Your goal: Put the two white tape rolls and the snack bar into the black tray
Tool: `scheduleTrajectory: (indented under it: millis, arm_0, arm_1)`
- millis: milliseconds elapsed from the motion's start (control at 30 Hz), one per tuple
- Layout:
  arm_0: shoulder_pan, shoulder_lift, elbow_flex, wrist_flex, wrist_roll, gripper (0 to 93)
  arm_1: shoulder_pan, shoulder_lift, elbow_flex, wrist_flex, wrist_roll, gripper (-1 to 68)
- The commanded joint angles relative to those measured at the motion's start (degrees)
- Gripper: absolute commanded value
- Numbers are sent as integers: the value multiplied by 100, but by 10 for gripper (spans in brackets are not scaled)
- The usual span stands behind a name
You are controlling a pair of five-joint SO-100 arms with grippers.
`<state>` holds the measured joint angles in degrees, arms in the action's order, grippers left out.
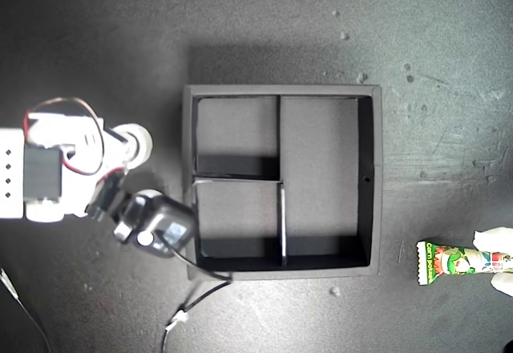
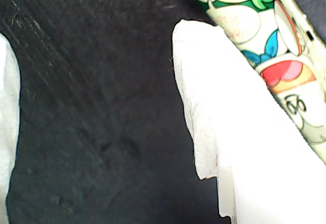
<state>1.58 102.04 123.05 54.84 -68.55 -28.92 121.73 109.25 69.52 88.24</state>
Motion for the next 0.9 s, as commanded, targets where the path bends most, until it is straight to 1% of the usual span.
scheduleTrajectory:
  millis: [0,100,167,233,300,400,533,600,700,867]
  arm_0:
    - [-149,861,158,-70,-35,0]
    - [-193,1784,404,-18,44,0]
    - [-220,2487,527,105,123,0]
    - [-264,3103,536,299,202,0]
    - [-290,3568,439,492,299,0]
    - [-299,3964,202,633,448,0]
    - [-149,3806,-343,650,606,0]
    - [-26,3489,-677,650,668,0]
    - [176,2874,-1239,677,703,0]
    - [510,1881,-2153,800,694,0]
  arm_1:
    - [-123,0,-246,-53,70,185]
    - [-281,0,-457,413,457,188]
    - [-457,0,-466,738,984,214]
    - [-668,0,-316,809,1582,235]
    - [-879,0,-9,686,2197,255]
    - [-1178,0,642,123,3023,275]
    - [-1406,0,1749,-1178,3850,281]
    - [-1433,-9,2294,-1802,4104,292]
    - [-1406,-9,2927,-2522,4289,290]
    - [-1257,-9,3744,-3234,4456,282]
